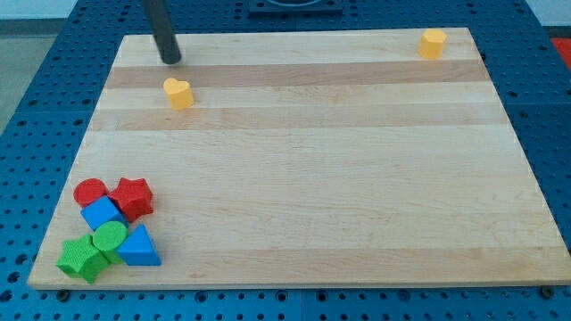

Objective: Move the yellow heart closer to the red star

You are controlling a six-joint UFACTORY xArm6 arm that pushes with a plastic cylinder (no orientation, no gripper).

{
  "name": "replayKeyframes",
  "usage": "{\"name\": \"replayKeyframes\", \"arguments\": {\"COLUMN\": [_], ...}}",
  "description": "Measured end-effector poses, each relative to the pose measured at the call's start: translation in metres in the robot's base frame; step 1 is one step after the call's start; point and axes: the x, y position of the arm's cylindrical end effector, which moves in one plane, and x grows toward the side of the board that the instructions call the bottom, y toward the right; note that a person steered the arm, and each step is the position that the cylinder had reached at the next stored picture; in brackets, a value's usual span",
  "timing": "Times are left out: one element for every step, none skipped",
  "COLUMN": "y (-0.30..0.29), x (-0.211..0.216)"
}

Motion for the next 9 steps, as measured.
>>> {"name": "replayKeyframes", "arguments": {"y": [0.007, 0.007, 0.007, 0.007, 0.007, 0.007, 0.007, 0.007, 0.007], "x": [0.017, 0.037, 0.059, 0.086, 0.116, 0.147, 0.177, 0.208, 0.213]}}
